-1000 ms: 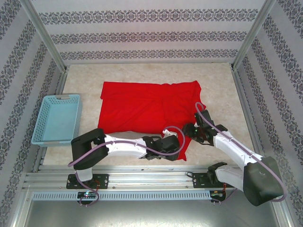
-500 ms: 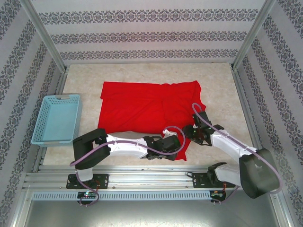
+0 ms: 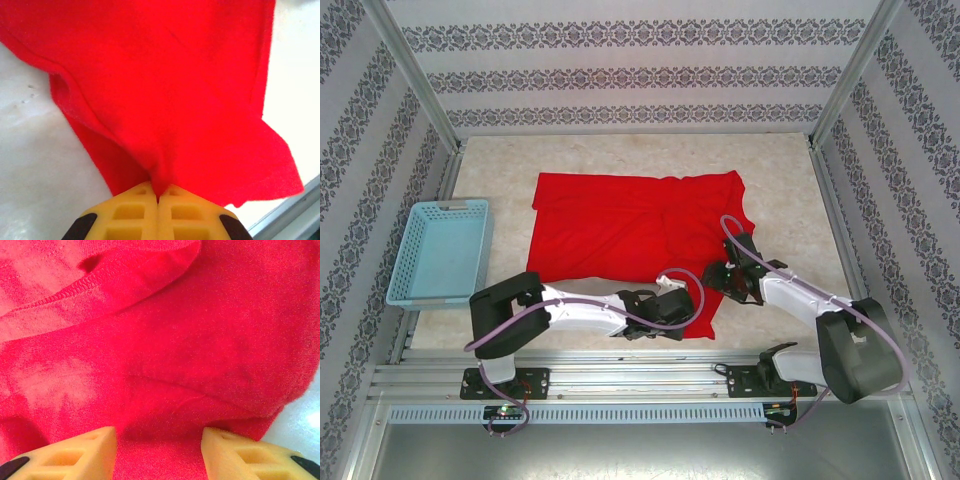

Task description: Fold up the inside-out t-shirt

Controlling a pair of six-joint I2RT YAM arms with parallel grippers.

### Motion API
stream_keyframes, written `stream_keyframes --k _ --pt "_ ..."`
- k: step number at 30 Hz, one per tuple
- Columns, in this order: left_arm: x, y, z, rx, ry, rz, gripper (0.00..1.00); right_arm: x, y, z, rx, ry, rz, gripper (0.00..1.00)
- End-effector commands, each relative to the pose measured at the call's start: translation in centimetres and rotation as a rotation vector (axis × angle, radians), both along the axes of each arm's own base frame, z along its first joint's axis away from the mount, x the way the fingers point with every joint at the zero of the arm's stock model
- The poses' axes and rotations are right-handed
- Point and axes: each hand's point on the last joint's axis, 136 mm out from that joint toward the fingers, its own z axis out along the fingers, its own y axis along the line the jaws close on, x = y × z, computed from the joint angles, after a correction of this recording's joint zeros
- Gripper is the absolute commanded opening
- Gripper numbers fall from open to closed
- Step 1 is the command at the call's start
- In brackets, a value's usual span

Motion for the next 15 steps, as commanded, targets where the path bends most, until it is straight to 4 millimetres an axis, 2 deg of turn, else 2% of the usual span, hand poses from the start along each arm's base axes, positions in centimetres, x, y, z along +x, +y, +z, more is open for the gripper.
stream_keyframes --k 1,3,7,15 --pt "-0.2 1.1 2.7 -0.019 -0.042 0.019 0.00 -0.1 -0.8 -0.5 -0.051 0.036 -0.038 0.50" --pt "-1.0 2.1 3.1 -0.017 -0.032 0.010 0.00 0.0 -1.1 -0.4 -0.067 0.047 -0.052 0.50" --pt "-2.1 4.0 2.5 0.005 0.001 0.007 0.00 0.0 -2.1 0.0 -0.116 0.060 -0.086 0.49" --pt "-3.7 4.5 0.2 0.027 0.077 -0.033 0.00 -0.5 -2.7 0.1 -0.127 0.044 -0.086 0.50"
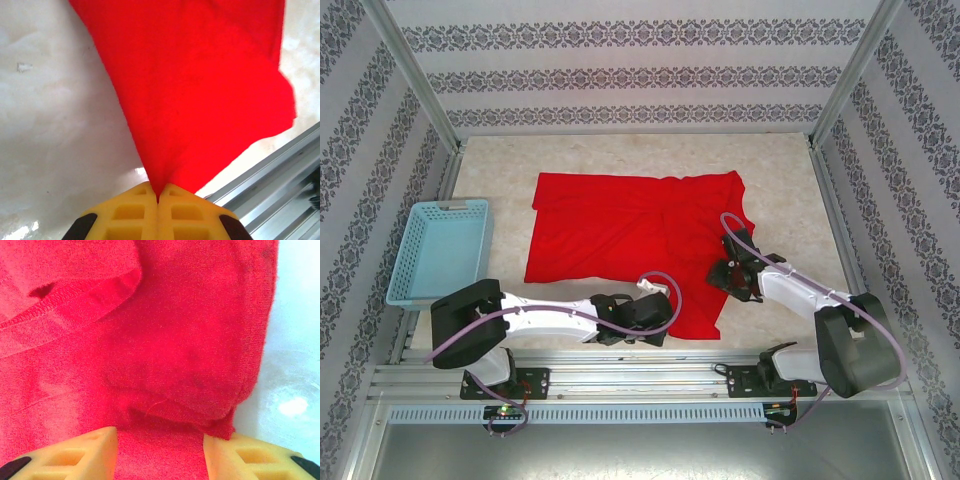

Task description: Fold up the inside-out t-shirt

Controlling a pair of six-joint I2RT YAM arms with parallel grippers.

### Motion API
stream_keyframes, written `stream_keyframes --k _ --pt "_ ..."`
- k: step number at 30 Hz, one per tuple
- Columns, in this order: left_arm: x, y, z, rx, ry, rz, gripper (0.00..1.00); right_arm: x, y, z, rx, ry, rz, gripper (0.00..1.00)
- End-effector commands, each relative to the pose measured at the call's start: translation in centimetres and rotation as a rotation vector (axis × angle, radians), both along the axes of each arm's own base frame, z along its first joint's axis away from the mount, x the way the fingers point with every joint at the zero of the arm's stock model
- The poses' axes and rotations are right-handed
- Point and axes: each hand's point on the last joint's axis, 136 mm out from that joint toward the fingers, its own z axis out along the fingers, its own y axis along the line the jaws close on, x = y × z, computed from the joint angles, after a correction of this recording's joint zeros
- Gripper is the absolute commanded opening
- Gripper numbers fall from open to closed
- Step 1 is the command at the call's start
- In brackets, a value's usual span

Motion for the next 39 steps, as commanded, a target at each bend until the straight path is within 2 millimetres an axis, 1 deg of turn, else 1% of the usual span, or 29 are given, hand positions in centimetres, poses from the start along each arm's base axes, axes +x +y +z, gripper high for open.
stream_keyframes --k 1,3,6,7,10,12,14,16,18,21,22,24,25,27,29,31,34,36,39 --pt "-1.2 0.6 -1.2 0.038 0.054 -0.011 0.01 -0.2 -0.8 0.4 -0.031 -0.011 -0.014 0.50" --pt "-1.1 1.1 -1.6 0.064 0.056 -0.005 0.05 -0.1 -0.6 0.9 -0.028 -0.026 0.008 0.50" --pt "-0.8 1.9 -1.7 0.091 0.053 0.011 0.19 -0.4 -0.7 2.1 -0.047 -0.029 0.042 0.52" --pt "-0.6 2.2 -1.6 0.110 0.044 0.016 0.22 -0.8 -0.6 2.6 -0.056 -0.029 0.055 0.52" --pt "0.4 3.7 -1.0 0.158 0.004 0.055 0.29 -2.3 0.2 3.6 -0.045 -0.050 0.093 0.53" --pt "1.0 4.4 -0.5 0.164 -0.023 0.075 0.32 -3.4 1.3 3.4 0.006 -0.045 0.112 0.53" --pt "1.9 5.2 0.4 0.170 -0.058 0.094 0.33 -4.2 2.7 3.2 0.060 -0.047 0.137 0.53" --pt "3.1 5.8 1.4 0.163 -0.086 0.112 0.34 -4.6 3.7 2.8 0.093 -0.043 0.142 0.53" --pt "4.4 6.5 2.2 0.153 -0.108 0.136 0.35 -4.5 4.5 2.2 0.122 -0.035 0.141 0.53" --pt "7.4 9.1 2.5 0.160 -0.123 0.216 0.36 -4.5 5.0 0.9 0.140 -0.001 0.120 0.52" --pt "8.5 10.3 2.4 0.163 -0.126 0.253 0.39 -4.5 5.0 0.5 0.143 0.014 0.113 0.52" --pt "10.4 12.8 1.9 0.174 -0.115 0.324 0.41 -4.9 4.1 -0.4 0.103 0.052 0.077 0.52" --pt "11.3 14.2 1.2 0.175 -0.100 0.361 0.42 -5.2 3.3 -0.8 0.070 0.072 0.053 0.51" --pt "12.7 16.5 0.1 0.178 -0.065 0.426 0.42 -5.5 1.8 -0.8 0.007 0.084 0.013 0.51" --pt "13.9 18.4 -1.2 0.186 -0.033 0.478 0.43 -5.4 1.0 -0.4 -0.007 0.069 -0.015 0.51" --pt "14.3 19.4 -2.5 0.194 -0.001 0.509 0.43 -5.3 0.5 -0.2 0.003 0.056 -0.041 0.51" --pt "14.2 20.0 -3.7 0.193 0.039 0.528 0.44 -5.5 -0.9 -0.3 0.008 0.081 -0.083 0.51" --pt "14.0 20.3 -3.5 0.192 0.046 0.538 0.44 -5.4 -1.7 -0.1 0.006 0.083 -0.093 0.51" --pt "13.5 20.6 -2.2 0.184 0.037 0.547 0.45 -5.2 -2.0 1.2 -0.001 0.054 -0.070 0.52"
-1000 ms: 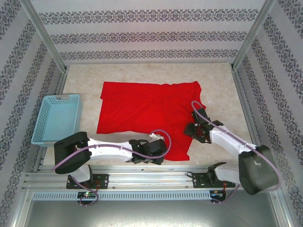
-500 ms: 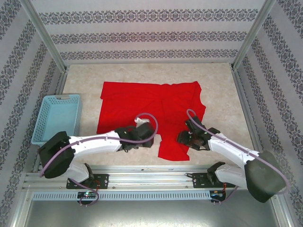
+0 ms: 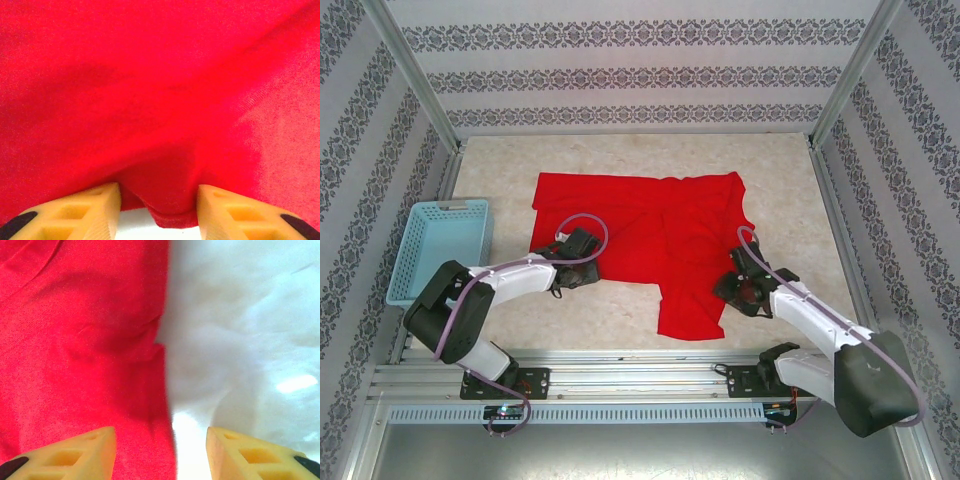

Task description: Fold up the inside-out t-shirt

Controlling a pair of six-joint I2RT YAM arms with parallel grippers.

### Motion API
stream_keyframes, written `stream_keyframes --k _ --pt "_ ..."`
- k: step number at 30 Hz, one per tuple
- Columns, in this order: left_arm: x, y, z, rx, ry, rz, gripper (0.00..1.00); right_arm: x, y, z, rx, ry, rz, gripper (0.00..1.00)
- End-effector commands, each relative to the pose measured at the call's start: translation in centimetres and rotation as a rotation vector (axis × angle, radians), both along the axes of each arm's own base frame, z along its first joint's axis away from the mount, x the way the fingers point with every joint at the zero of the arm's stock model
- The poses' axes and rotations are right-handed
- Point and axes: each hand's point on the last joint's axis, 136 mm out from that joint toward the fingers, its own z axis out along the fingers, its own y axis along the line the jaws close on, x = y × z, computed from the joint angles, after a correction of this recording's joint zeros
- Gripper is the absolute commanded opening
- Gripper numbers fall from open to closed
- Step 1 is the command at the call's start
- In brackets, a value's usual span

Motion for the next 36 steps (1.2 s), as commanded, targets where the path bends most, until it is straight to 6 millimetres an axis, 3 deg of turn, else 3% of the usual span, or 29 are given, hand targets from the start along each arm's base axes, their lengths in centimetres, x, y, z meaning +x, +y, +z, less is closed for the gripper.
stream_keyframes --k 1,4,8,10,14,17,20,26,36 --pt "-1.2 0.9 1.0 0.001 0.017 -0.003 0.46 -0.9 -0.5 1.2 -0.040 -0.001 0.053 0.52" --pt "-2.2 3.2 3.4 0.068 -0.011 0.050 0.49 -1.4 -0.1 2.7 -0.088 -0.030 0.115 0.53" --pt "-3.7 8.0 5.9 0.212 -0.053 0.170 0.57 -3.0 0.7 2.9 -0.121 -0.018 0.167 0.55" --pt "-4.1 10.0 6.0 0.241 -0.044 0.217 0.64 -3.6 1.4 2.6 -0.111 -0.014 0.190 0.58" --pt "-4.1 13.3 4.9 0.243 0.012 0.320 0.64 -4.9 2.5 3.0 -0.135 -0.015 0.255 0.69" --pt "-3.4 14.7 4.2 0.244 0.031 0.367 0.65 -5.8 3.0 3.1 -0.160 -0.001 0.291 0.71" --pt "-2.4 15.5 3.1 0.228 0.052 0.404 0.64 -6.6 3.3 2.6 -0.171 0.019 0.302 0.71" --pt "-0.6 15.4 0.8 0.199 0.098 0.400 0.60 -7.7 4.2 1.2 -0.145 0.040 0.322 0.71" --pt "-0.1 15.1 -1.6 0.186 0.141 0.394 0.45 -8.4 4.6 -1.3 -0.168 0.087 0.308 0.64"
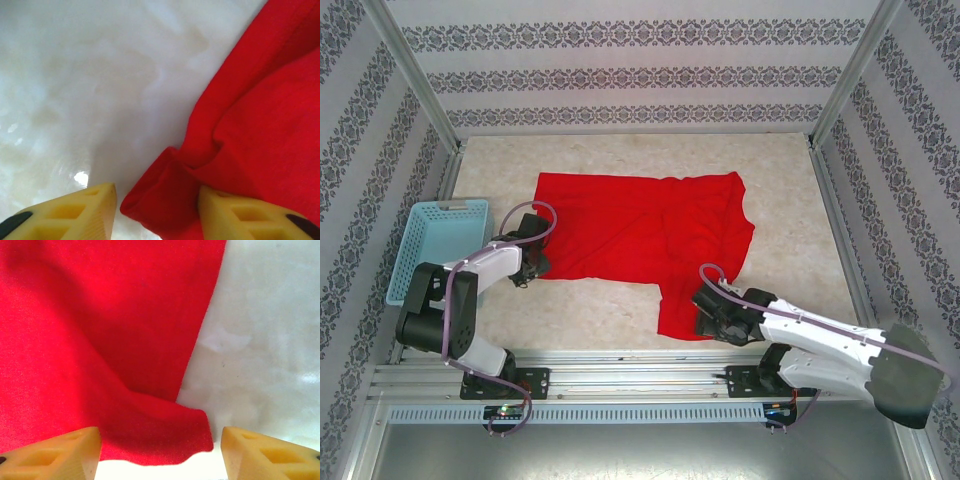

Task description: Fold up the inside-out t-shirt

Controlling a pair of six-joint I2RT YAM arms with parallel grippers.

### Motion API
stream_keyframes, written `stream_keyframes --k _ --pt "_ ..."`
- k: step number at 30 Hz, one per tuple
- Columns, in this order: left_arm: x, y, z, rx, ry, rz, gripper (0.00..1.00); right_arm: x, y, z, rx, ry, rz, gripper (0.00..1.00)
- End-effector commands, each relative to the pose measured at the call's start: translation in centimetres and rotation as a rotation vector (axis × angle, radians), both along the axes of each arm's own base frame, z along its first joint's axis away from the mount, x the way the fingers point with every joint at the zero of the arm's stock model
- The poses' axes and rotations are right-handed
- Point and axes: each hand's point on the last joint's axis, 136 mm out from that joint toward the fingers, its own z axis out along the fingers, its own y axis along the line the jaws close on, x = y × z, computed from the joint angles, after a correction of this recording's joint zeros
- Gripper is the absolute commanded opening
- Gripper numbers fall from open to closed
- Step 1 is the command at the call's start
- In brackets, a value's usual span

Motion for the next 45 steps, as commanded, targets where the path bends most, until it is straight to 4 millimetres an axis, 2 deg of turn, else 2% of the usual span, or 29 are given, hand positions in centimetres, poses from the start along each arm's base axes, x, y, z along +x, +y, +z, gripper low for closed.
stream_keyframes --k 1,4,8,12,15,19,24,27,30,33,37,41,45 --pt "-0.1 0.0 -1.0 -0.016 0.020 -0.006 0.42 0.3 0.3 -1.0 -0.013 -0.005 -0.023 0.62" --pt "-0.2 -0.1 -0.8 -0.022 0.011 -0.010 0.36 0.4 0.9 -1.7 -0.022 0.015 -0.010 0.54" --pt "-0.3 -0.7 -0.2 -0.057 0.005 -0.025 0.30 0.5 0.7 -1.9 -0.071 0.034 0.006 0.35" --pt "-1.3 -0.3 0.2 -0.046 0.002 -0.009 0.18 0.7 -1.8 0.2 -0.200 -0.023 0.000 0.19" --pt "-2.3 -0.2 0.3 -0.052 0.000 0.008 0.08 0.6 -2.4 1.2 -0.175 -0.053 -0.022 0.12" --pt "-3.6 -0.3 0.9 -0.081 -0.025 0.033 0.00 0.3 -3.4 2.8 -0.153 -0.089 -0.058 0.02" --pt "-5.8 -0.7 2.3 -0.106 -0.074 0.078 0.00 0.1 -5.9 6.4 -0.176 -0.161 -0.121 0.00" --pt "-7.0 -1.2 3.0 -0.110 -0.096 0.093 0.00 0.4 -6.4 7.9 -0.144 -0.201 -0.152 0.00" --pt "-7.3 -1.9 3.3 -0.138 -0.121 0.099 0.00 0.9 -6.2 8.9 -0.107 -0.225 -0.157 0.00" --pt "-6.3 -1.9 4.3 -0.126 -0.142 0.104 0.00 2.0 -5.5 9.8 -0.074 -0.229 -0.137 0.00" --pt "-3.8 -1.1 7.5 -0.064 -0.205 0.127 0.00 4.6 -5.1 11.5 -0.052 -0.239 -0.118 0.00" --pt "-1.0 0.0 9.7 -0.013 -0.252 0.181 0.00 8.4 -5.4 13.0 -0.043 -0.252 -0.109 0.00" --pt "2.2 0.3 10.1 -0.005 -0.245 0.203 0.00 12.8 -5.5 14.5 -0.043 -0.264 -0.080 0.01"
